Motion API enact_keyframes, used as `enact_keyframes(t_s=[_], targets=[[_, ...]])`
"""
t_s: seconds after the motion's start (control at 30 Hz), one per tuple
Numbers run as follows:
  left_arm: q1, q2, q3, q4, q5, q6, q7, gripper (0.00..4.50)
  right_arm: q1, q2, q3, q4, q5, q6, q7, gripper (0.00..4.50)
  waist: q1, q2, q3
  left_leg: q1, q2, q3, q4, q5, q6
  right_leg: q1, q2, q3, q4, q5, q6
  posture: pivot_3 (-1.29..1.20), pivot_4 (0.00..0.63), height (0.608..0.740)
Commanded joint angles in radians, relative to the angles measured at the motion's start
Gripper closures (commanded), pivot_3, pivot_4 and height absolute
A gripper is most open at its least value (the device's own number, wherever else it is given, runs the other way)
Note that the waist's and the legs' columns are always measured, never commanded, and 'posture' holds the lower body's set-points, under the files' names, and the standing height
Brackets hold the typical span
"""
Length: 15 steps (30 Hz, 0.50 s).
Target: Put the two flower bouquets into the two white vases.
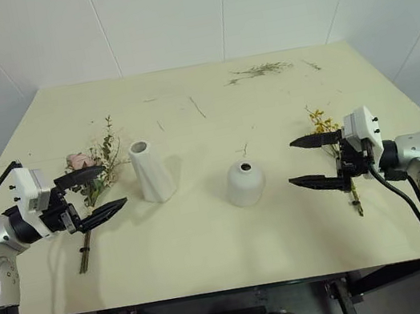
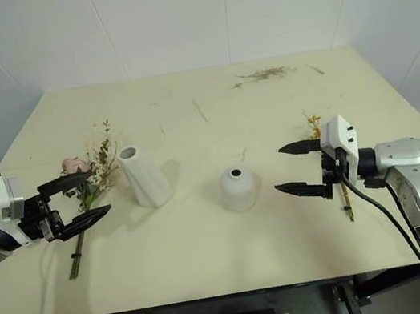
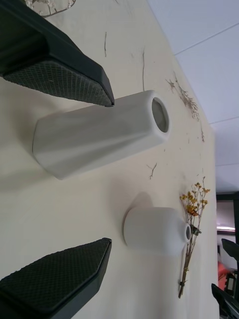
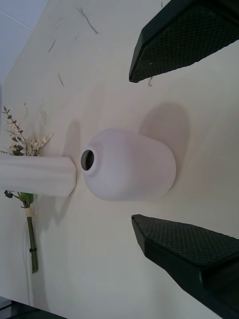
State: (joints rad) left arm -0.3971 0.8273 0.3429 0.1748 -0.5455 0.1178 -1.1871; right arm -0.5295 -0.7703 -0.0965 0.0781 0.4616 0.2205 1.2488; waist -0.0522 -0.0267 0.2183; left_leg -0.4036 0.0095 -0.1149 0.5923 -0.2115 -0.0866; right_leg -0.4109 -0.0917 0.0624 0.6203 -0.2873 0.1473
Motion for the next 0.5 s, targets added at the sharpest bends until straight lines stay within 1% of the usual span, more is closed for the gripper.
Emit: enact_keyframes(t_s=[0.03,0.17,0.33,0.43,0.5], targets=[[-0.015,0.011,0.016,-0.018,-0.013,0.008,0.006,0.01,-0.036,0.003,-0.018,-0.01,0.012,-0.003,-0.008,0.01,-0.001,0.0,0.0,0.0,0.0,0.0,0.0,0.0,0.0,0.0,0.0,0.0,0.0,0.0,0.0,0.0,0.15,0.74],[-0.007,0.013,0.036,-0.014,-0.011,-0.002,0.014,0.01,-0.065,0.016,-0.001,0.03,-0.004,-0.02,-0.001,0.01,-0.002,0.0,0.0,0.0,0.0,0.0,0.0,0.0,0.0,0.0,0.0,0.0,0.0,0.0,0.0,0.0,0.15,0.74],[-0.012,0.015,0.045,-0.019,-0.027,0.012,0.009,0.01,-0.124,-0.008,0.001,0.044,-0.003,0.085,-0.025,0.01,-0.001,0.0,0.0,0.0,0.0,0.0,0.0,0.0,0.0,0.0,0.0,0.0,0.0,0.0,0.0,0.0,0.15,0.74],[-0.042,0.014,0.046,-0.023,-0.055,0.039,0.003,0.01,-0.221,-0.15,0.062,0.054,-0.108,0.376,-0.116,0.01,0.0,0.003,0.002,0.0,0.0,0.0,0.001,0.0,0.0,-0.001,0.0,0.0,0.001,0.0,0.0,0.0,0.15,0.74],[-0.054,0.017,0.043,-0.033,-0.069,0.054,-0.008,0.01,-0.284,-0.229,0.113,0.047,-0.135,0.55,-0.127,0.01,0.006,0.003,0.002,-0.001,0.0,0.0,0.001,0.0,0.0,-0.002,0.0,0.0,0.001,0.0,-0.001,0.0,0.15,0.74]])
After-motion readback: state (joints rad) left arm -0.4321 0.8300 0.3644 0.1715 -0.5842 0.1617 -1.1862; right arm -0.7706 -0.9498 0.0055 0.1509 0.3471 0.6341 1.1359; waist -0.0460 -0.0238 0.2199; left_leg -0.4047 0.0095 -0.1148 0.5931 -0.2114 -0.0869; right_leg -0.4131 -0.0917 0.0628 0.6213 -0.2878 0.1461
